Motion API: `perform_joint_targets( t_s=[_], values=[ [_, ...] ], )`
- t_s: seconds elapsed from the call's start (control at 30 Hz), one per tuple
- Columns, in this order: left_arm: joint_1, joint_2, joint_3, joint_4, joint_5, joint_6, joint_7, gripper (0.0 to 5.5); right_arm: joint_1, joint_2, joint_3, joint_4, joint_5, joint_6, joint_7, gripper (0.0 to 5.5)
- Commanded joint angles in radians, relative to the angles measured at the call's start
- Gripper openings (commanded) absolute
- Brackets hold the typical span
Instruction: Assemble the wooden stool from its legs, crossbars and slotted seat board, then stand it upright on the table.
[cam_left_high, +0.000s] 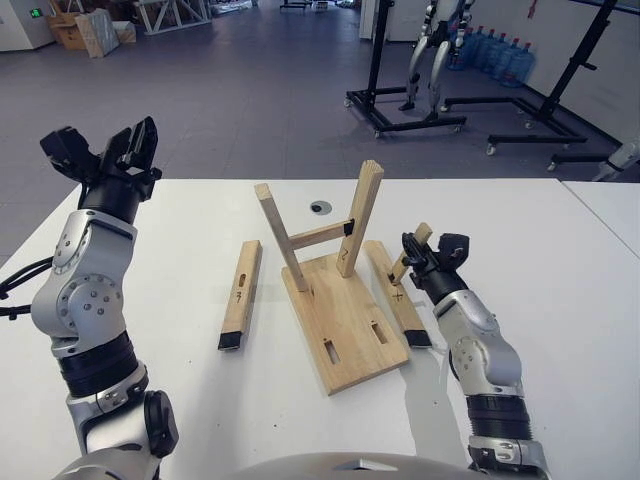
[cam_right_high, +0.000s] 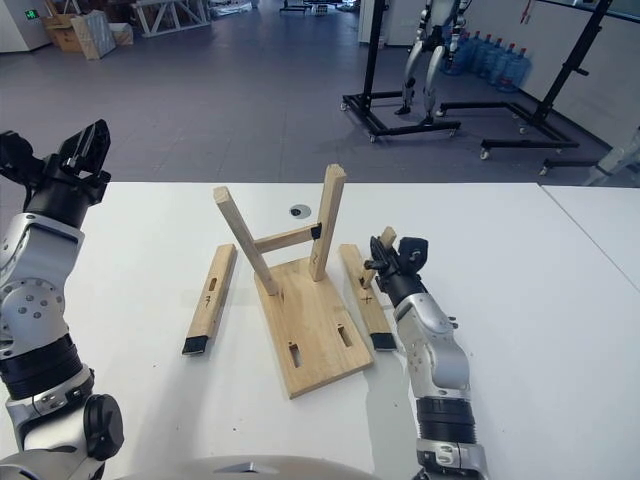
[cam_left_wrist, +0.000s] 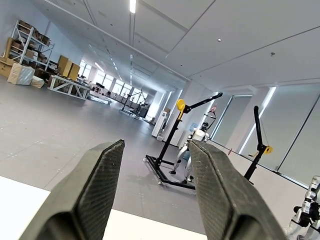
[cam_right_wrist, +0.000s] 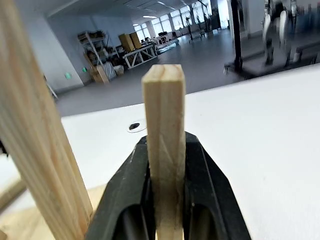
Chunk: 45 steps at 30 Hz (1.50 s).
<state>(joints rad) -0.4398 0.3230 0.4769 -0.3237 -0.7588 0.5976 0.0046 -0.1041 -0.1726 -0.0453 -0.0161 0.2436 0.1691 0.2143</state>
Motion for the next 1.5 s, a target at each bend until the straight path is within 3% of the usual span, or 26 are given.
perform_joint_targets(
  t_s=[0.03, 0.33, 0.37, 0.7, 0.8, 1.0, 1.2, 1.33, 1.5],
  values=[
    [0.008, 0.007, -0.016, 0.003, 0.018, -0.012, -0.006, 2.35, 0.064, -0.026, 0.055, 0.155, -0.12, -0.104, 0.005, 0.4],
    [0.017, 0.005, -0.021, 0.001, 0.023, -0.026, -0.013, 2.35, 0.061, 0.0, -0.008, 0.299, -0.033, -0.126, 0.055, 0.4],
    [0.017, 0.005, -0.023, 0.002, 0.024, -0.028, -0.014, 2.35, 0.06, 0.0, -0.008, 0.303, -0.032, -0.127, 0.056, 0.77],
    [0.023, 0.006, -0.026, 0.01, 0.027, -0.036, -0.023, 2.35, 0.066, -0.011, -0.005, 0.284, -0.057, -0.138, 0.061, 2.41],
    [0.017, 0.009, -0.03, 0.014, 0.029, -0.036, -0.028, 2.35, 0.05, -0.051, -0.03, 0.137, -0.015, -0.072, 0.09, 2.41],
    [0.019, 0.026, -0.023, 0.011, 0.028, -0.03, -0.033, 2.35, -0.11, -0.209, -0.161, -0.262, 0.21, 0.27, 0.118, 2.41],
    [0.003, 0.035, -0.032, 0.018, 0.032, -0.028, -0.036, 2.35, -0.425, -0.212, -0.267, -0.387, 0.429, 0.53, -0.078, 2.41],
    [-0.008, 0.029, -0.042, 0.027, 0.036, -0.034, -0.036, 2.35, -0.578, -0.099, -0.175, -0.331, 0.268, 0.608, -0.371, 2.41],
    [-0.008, 0.014, -0.059, 0.03, 0.046, -0.044, -0.032, 2.35, -0.553, 0.012, -0.053, -0.209, 0.058, 0.596, -0.537, 2.41]
  ],
)
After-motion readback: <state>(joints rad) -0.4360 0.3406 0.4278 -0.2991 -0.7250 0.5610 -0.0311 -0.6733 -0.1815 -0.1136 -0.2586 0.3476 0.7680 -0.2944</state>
